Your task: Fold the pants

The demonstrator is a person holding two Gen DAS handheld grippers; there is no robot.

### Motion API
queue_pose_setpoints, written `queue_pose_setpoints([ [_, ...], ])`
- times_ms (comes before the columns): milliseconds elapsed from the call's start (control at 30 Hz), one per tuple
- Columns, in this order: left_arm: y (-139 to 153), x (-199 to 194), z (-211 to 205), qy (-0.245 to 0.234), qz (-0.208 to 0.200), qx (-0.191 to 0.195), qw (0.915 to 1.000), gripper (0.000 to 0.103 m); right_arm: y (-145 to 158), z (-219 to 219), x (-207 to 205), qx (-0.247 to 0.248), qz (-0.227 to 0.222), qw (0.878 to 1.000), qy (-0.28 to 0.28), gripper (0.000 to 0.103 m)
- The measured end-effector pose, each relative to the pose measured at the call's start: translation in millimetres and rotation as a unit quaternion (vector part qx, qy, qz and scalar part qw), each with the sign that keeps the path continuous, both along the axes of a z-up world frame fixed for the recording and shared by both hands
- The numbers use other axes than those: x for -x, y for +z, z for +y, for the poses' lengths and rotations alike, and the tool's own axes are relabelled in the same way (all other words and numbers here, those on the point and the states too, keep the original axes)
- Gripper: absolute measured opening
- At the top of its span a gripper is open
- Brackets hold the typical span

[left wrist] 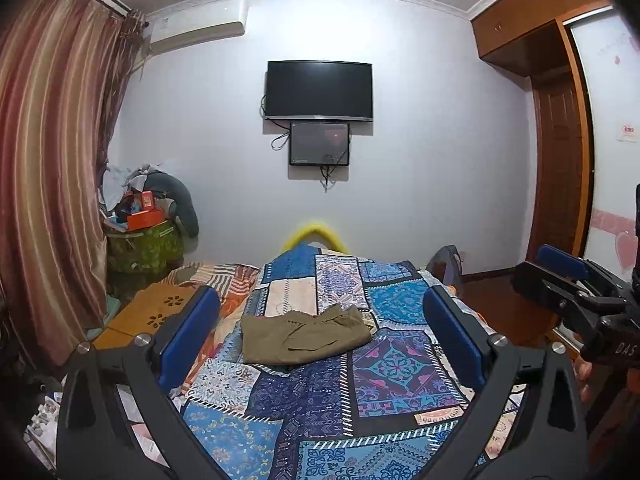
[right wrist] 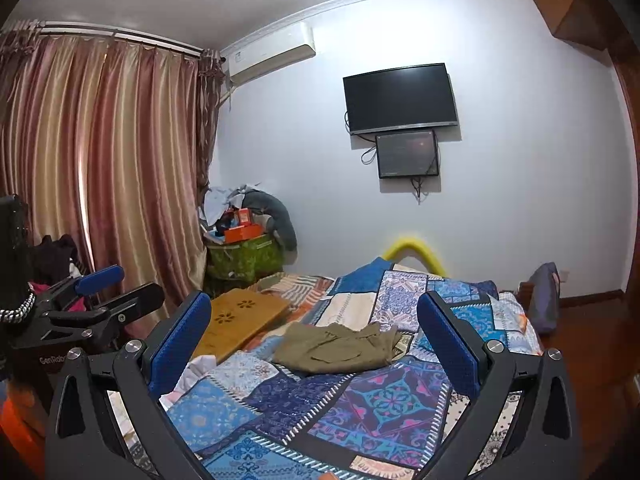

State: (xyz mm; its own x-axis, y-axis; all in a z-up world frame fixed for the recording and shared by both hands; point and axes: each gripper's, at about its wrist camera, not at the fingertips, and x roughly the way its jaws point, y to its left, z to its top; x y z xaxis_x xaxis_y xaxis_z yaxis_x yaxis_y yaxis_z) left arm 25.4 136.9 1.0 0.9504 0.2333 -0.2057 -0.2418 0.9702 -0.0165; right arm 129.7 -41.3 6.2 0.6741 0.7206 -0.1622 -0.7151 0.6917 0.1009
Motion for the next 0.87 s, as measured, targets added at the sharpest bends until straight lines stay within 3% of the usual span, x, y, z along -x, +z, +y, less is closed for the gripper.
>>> queue_pose_setpoints([
  [867, -0.2, -7.8, -7.4, -0.025, 0.006, -0.001, 0.9997, 0.103, 1.0, -4.4, 0.9, -0.008, -0.002, 1.0, -0.011, 0.103],
])
